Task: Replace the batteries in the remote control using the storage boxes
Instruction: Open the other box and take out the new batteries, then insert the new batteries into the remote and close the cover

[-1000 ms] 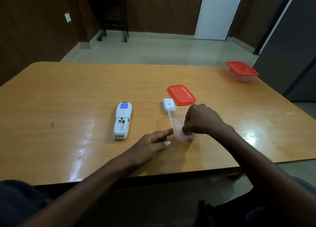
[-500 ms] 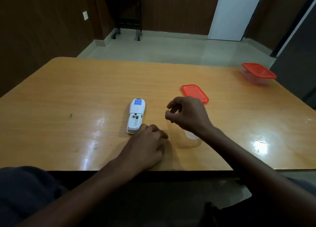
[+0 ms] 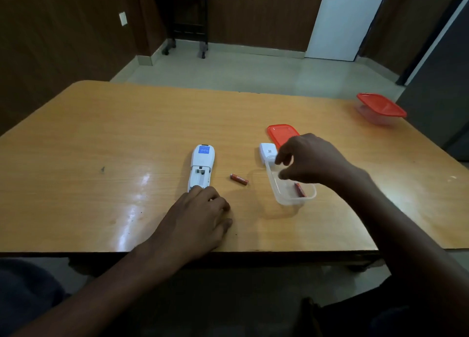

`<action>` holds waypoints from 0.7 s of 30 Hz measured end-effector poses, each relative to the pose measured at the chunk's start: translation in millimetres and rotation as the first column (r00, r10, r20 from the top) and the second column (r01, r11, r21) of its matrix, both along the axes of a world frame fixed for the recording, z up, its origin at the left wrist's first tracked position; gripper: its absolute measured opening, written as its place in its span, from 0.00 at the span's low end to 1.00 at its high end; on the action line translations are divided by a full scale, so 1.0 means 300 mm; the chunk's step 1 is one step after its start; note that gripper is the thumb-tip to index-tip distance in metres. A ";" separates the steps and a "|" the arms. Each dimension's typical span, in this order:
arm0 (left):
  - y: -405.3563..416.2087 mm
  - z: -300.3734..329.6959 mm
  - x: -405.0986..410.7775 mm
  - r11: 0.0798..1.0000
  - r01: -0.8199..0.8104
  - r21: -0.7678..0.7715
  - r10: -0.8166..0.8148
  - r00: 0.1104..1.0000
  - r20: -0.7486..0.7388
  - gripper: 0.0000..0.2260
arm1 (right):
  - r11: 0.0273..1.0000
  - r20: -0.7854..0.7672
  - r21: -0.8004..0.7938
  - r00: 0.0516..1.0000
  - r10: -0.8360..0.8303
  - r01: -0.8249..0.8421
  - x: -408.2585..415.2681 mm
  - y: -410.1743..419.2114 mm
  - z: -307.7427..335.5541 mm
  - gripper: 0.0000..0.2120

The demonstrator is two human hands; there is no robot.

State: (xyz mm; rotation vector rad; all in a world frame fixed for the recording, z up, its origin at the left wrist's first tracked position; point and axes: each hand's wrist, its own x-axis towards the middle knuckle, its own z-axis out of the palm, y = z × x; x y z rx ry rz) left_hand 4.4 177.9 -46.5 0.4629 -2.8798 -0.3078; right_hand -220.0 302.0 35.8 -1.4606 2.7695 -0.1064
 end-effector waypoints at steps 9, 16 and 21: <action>0.003 0.005 0.002 1.000 0.016 0.009 -0.016 1.000 -0.008 0.16 | 0.911 0.009 0.409 0.998 -0.067 0.058 -0.042 0.015 -0.025 0.20; -0.002 0.000 0.006 1.000 0.026 0.008 -0.026 1.000 0.000 0.17 | 0.908 -0.018 0.413 0.998 -0.059 0.061 -0.034 0.000 -0.051 0.17; -0.002 -0.001 0.006 1.000 0.021 0.010 -0.021 1.000 -0.014 0.17 | 0.934 -0.051 0.352 0.998 -0.038 0.054 -0.023 -0.002 -0.061 0.18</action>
